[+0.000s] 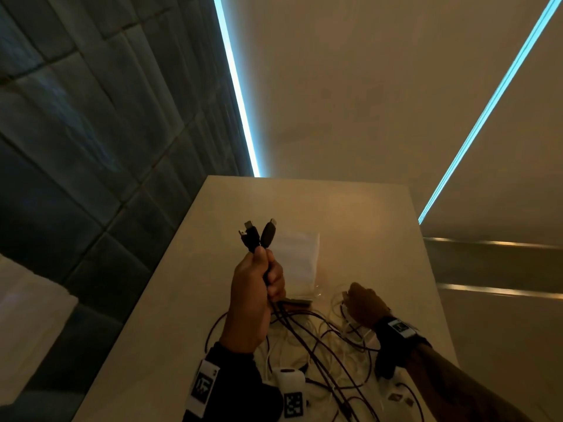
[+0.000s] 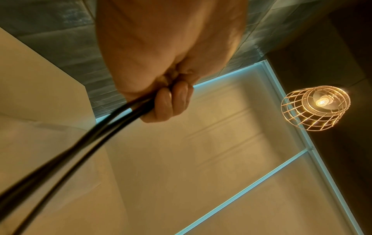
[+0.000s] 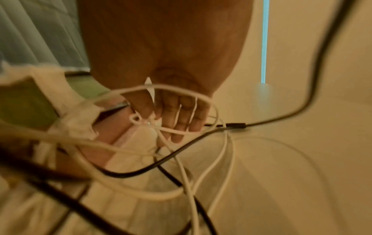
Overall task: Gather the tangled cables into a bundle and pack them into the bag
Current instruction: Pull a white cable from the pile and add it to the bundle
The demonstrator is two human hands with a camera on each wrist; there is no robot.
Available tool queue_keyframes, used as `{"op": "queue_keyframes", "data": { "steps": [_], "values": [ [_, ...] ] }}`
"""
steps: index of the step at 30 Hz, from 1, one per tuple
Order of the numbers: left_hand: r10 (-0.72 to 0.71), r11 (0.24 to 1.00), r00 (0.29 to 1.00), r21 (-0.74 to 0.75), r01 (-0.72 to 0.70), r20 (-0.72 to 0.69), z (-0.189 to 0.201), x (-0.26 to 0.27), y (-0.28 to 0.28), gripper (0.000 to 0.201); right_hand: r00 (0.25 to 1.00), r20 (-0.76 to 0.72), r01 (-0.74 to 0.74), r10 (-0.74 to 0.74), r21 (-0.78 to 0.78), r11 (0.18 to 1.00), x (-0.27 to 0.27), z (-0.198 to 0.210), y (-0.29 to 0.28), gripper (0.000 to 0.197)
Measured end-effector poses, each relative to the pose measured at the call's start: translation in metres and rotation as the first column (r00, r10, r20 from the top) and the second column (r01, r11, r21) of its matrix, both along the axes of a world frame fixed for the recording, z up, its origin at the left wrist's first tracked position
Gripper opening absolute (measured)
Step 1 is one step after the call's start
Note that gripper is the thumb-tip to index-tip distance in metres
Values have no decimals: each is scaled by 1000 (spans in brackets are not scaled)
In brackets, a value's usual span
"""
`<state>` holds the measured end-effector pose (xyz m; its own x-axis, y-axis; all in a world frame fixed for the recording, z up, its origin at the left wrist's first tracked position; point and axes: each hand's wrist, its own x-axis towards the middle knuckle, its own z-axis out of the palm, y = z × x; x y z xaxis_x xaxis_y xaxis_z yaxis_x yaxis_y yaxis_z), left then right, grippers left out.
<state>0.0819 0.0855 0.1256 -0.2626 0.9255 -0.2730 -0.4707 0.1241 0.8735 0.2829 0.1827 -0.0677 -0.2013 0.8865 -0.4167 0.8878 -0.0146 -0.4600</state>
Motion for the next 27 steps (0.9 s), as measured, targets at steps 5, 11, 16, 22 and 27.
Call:
{"op": "queue_keyframes", "data": {
  "steps": [5, 11, 16, 22, 27],
  "values": [
    [-1, 999, 993, -41, -4, -117, -12, 11, 2, 28, 810, -574, 244, -115, 152, 958, -4, 52, -16, 16],
    [-104, 992, 922, -111, 67, -373, -25, 32, 2, 17, 464, -885, 277, -28, 115, 954, -32, 135, -49, 16],
    [13, 1000, 884, 21, -4, -467, -12, 32, -6, 27, 374, -927, 147, 42, 104, 984, -38, 147, -68, 14],
    [0, 996, 916, 84, 37, -402, -9, 26, -14, 27, 351, -931, 141, 98, 156, 978, -46, 152, -88, 18],
    [82, 994, 924, 102, -48, -373, -4, 24, -21, 40, 380, -913, 44, 145, 175, 984, -60, 156, -92, 26]
  ]
}}
